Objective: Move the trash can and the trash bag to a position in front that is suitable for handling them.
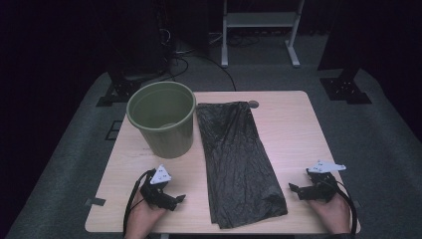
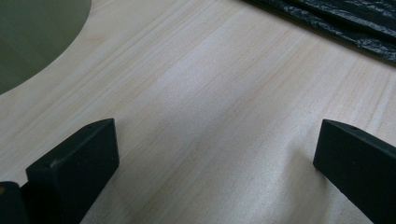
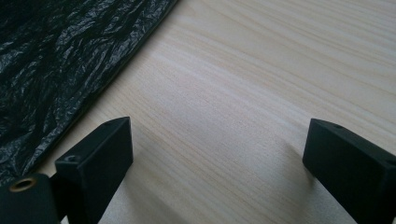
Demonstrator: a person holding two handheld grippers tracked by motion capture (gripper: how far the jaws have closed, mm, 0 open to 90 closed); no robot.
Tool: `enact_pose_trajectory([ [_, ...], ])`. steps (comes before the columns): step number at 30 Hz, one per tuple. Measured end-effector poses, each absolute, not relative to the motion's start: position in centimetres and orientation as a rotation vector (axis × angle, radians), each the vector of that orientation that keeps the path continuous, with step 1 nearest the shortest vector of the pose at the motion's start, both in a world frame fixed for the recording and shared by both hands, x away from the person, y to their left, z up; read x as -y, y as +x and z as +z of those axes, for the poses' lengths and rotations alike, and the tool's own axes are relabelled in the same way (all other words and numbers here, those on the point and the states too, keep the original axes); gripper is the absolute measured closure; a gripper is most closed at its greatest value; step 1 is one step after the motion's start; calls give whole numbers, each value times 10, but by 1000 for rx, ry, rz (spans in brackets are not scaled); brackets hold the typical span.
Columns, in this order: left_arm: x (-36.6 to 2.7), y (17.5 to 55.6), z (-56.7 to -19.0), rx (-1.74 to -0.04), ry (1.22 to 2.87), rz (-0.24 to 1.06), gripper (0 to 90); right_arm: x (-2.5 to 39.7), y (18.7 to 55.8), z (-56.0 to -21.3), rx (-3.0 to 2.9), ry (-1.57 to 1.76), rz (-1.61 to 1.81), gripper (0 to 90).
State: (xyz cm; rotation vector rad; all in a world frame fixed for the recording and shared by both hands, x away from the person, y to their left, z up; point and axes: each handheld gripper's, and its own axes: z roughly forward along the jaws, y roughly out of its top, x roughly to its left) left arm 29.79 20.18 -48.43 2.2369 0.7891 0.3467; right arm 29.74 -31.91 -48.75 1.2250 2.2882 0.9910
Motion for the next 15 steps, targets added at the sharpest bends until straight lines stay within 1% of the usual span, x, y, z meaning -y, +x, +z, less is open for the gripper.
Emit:
enact_pose_trajectory([
  [15, -202, 298, -484, -789, 2237, 347, 0, 321, 297, -487, -2276, 1235, 977, 83],
])
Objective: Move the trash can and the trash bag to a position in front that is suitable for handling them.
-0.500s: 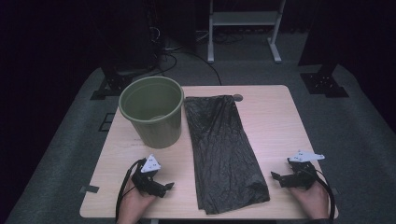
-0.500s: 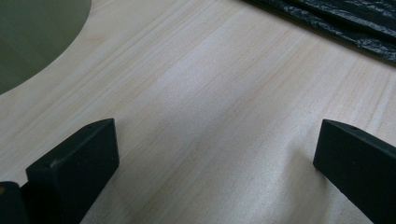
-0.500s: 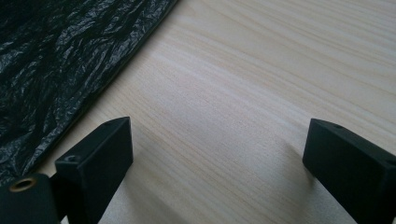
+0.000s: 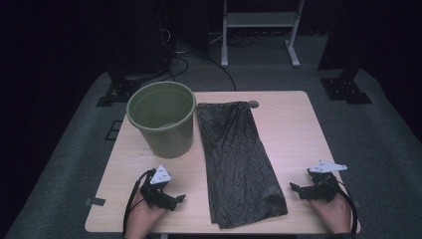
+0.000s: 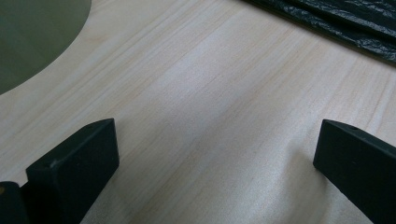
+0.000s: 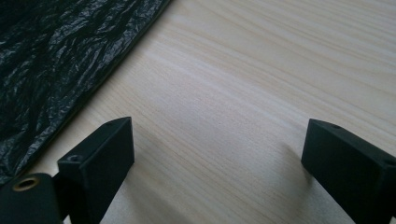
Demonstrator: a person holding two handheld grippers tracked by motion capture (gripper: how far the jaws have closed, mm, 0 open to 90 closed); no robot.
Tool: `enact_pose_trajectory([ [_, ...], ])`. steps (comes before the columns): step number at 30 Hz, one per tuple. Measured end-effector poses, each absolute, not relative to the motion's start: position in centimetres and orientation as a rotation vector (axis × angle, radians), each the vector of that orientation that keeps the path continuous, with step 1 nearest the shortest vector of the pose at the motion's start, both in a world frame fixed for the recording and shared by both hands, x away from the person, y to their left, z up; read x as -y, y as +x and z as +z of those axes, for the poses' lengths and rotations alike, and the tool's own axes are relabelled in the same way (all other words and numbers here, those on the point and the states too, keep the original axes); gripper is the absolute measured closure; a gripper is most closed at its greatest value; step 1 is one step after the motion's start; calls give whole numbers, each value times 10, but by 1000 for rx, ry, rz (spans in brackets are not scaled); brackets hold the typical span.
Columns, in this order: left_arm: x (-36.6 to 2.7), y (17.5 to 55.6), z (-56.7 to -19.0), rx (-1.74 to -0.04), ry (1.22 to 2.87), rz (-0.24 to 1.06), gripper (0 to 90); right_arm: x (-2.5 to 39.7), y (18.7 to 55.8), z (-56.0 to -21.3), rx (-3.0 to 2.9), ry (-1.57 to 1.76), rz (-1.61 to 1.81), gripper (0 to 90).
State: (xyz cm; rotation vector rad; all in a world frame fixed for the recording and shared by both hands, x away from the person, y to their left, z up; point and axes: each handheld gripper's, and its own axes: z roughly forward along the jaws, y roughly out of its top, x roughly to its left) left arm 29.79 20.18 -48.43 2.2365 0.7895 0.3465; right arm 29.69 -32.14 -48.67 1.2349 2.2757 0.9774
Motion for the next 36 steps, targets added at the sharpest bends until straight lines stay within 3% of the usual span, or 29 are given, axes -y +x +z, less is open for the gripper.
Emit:
enact_pose_trajectory([
  [3, -202, 298, -484, -789, 2237, 346, 0, 322, 296, -486, -2276, 1239, 985, 140],
  [9, -202, 298, -484, -790, 2237, 347, 0, 319, 296, -484, -2292, 1247, 998, 160],
  [17, -202, 298, -484, -791, 2236, 347, 0, 314, 295, -476, -2305, 1238, 1068, 353],
  [20, -202, 298, -484, -792, 2235, 347, 0, 312, 295, -475, -2312, 1234, 1086, 386],
  [36, -202, 298, -484, -795, 2234, 347, 0, 288, 302, -471, -2352, 1184, 1131, 396],
])
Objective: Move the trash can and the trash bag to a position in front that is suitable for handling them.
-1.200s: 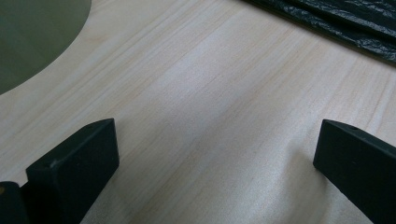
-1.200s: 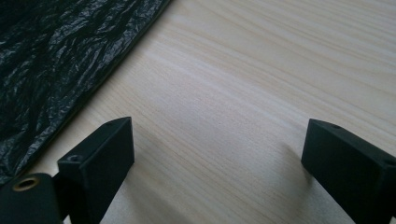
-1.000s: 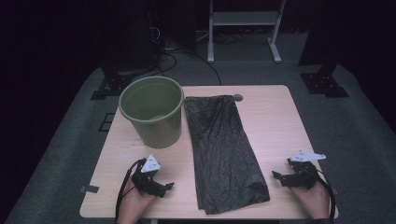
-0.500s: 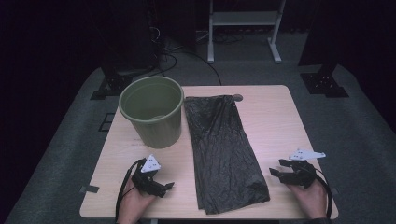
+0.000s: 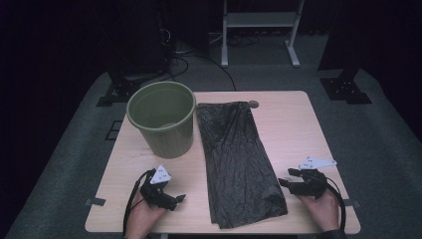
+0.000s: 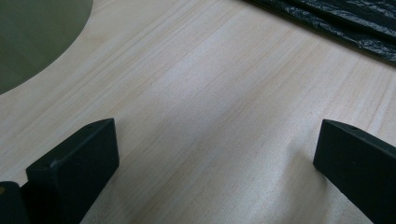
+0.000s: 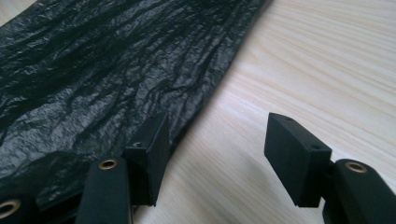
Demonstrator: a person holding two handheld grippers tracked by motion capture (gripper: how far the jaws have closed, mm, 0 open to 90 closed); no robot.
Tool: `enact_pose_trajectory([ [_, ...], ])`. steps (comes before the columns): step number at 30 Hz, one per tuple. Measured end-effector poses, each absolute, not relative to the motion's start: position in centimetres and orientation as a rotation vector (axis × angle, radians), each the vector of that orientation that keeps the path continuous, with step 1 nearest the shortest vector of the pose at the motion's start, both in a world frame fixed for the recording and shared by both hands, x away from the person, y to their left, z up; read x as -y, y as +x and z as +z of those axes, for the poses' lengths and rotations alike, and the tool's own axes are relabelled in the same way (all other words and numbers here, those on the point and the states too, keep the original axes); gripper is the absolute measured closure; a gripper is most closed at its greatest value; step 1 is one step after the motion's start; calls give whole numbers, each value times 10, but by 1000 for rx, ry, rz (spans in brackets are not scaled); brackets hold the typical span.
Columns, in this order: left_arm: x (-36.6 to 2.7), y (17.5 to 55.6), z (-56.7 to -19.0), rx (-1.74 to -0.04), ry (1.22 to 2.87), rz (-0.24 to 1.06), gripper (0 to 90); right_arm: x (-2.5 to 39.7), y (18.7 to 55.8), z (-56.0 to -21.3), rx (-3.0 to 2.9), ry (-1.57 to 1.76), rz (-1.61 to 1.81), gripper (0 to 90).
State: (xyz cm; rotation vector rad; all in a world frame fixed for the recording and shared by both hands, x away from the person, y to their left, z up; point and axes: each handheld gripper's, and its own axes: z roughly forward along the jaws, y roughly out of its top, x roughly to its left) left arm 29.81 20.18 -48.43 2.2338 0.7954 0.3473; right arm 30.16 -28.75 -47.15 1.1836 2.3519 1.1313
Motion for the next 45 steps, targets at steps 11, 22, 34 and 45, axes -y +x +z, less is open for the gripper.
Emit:
enact_pose_trajectory([
  [11, -202, 298, -484, -795, 2234, 347, 0, 265, 309, -474, -2407, 1151, 1131, 402],
  [22, -202, 298, -484, -796, 2234, 347, 0, 251, 311, -477, -2436, 1108, 1070, 547],
  [34, -202, 298, -484, -796, 2234, 347, 0, 254, 310, -476, -2449, 1093, 1041, 900],
  [45, -202, 298, -484, -796, 2234, 347, 0, 266, 310, -471, -2412, 1119, 1034, 900],
])
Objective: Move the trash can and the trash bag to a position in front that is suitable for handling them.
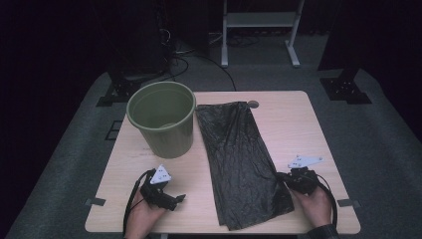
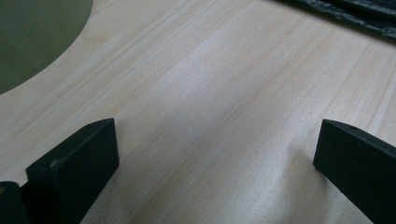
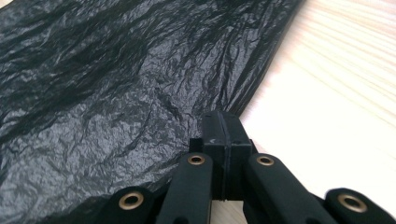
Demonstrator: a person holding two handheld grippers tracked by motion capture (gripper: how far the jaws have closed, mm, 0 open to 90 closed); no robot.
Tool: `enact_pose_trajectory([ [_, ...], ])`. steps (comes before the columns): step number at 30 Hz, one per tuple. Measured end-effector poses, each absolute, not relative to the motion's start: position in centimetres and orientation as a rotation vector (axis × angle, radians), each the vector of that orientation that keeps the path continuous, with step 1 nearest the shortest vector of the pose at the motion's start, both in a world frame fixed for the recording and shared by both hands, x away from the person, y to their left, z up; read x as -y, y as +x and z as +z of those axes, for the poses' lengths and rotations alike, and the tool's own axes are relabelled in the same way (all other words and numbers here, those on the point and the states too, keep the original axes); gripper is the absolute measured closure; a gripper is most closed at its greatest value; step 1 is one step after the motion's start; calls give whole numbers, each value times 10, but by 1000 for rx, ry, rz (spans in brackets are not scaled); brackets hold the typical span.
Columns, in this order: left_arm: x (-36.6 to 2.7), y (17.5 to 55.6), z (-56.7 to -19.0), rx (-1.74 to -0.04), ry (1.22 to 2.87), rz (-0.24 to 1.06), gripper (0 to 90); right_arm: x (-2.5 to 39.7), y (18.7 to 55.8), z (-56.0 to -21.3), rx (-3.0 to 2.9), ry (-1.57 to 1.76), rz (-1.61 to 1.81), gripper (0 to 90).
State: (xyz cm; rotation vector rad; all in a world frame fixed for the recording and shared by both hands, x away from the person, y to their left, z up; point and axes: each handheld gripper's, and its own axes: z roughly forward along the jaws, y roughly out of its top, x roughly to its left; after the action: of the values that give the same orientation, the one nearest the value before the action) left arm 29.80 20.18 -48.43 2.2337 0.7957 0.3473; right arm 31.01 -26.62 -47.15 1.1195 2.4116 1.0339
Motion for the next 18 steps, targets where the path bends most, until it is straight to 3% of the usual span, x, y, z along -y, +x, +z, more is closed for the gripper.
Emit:
enact_pose_trajectory([
  [18, -202, 298, -484, -800, 2234, 351, 0, 322, 298, -466, -2310, 1239, 1013, 900],
])
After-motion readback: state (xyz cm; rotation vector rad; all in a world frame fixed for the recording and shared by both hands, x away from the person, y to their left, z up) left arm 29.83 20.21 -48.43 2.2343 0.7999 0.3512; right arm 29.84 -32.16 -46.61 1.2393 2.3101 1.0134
